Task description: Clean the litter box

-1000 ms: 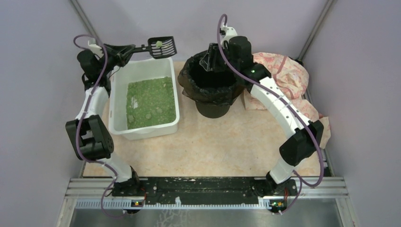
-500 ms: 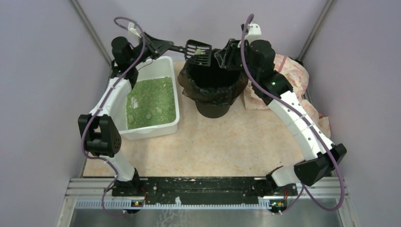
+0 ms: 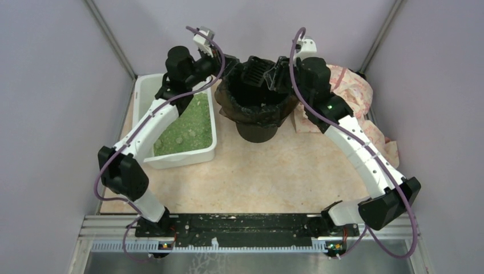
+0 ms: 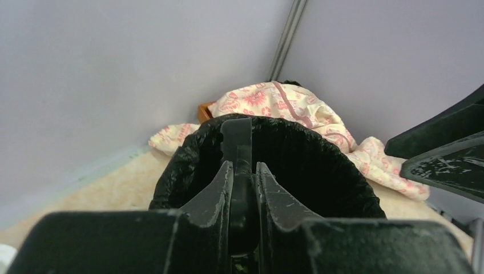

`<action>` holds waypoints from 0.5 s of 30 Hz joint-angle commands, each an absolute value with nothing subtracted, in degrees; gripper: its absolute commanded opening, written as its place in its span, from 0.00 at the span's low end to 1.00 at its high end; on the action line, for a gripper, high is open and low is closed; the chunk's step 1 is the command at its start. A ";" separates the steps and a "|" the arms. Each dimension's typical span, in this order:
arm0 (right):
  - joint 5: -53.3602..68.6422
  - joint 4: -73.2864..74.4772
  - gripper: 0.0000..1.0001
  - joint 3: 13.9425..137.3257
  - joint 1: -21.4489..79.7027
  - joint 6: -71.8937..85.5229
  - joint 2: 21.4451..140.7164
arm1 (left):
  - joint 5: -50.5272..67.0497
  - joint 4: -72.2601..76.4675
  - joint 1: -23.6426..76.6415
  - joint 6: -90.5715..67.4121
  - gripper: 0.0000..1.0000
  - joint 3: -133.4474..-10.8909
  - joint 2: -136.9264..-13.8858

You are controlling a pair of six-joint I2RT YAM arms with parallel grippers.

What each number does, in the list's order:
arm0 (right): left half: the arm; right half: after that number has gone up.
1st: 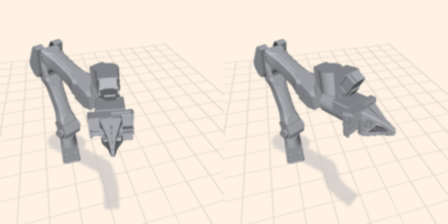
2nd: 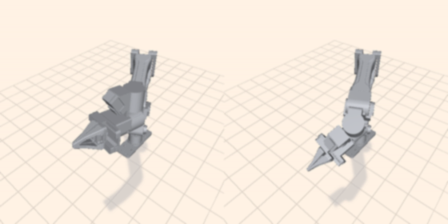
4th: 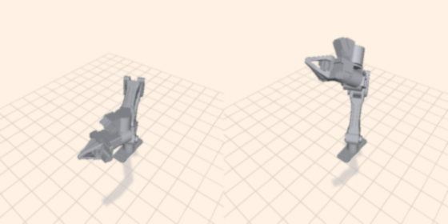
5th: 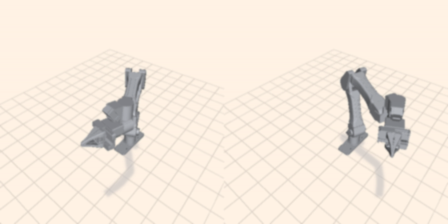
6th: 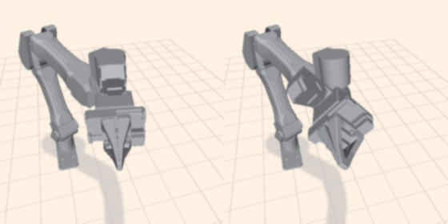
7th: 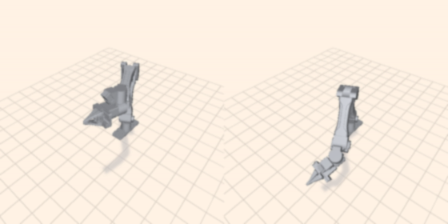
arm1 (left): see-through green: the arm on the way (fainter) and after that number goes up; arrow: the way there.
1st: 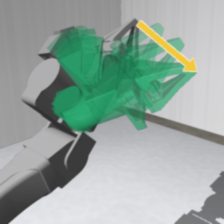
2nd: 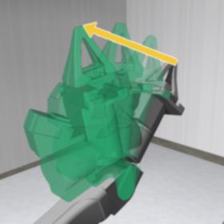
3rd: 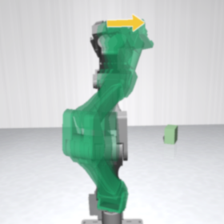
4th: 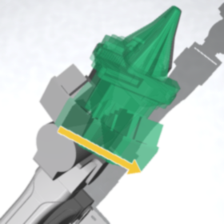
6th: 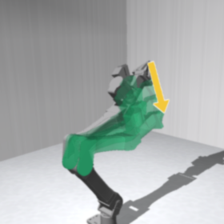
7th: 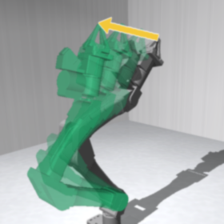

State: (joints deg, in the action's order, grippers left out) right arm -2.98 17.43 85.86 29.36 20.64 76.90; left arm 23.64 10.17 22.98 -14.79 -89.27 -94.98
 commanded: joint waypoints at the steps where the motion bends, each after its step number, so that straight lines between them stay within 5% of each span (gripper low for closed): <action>1: -3.25 14.21 0.41 86.18 28.92 20.69 74.67 | 18.76 8.02 23.91 -4.03 0.00 -93.31 -91.99; 9: -2.65 13.30 0.41 86.06 28.92 22.19 75.48 | 20.54 10.36 19.39 -19.60 0.00 -97.01 -92.31; 15: -2.08 12.82 0.41 84.47 28.92 23.54 75.93 | 29.35 24.78 2.14 -50.98 0.00 -90.69 -89.60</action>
State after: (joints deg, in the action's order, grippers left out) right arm -2.87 15.94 85.45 29.36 22.06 76.88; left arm 24.67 13.08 12.60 -28.10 -94.35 -93.41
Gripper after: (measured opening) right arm 0.409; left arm 0.206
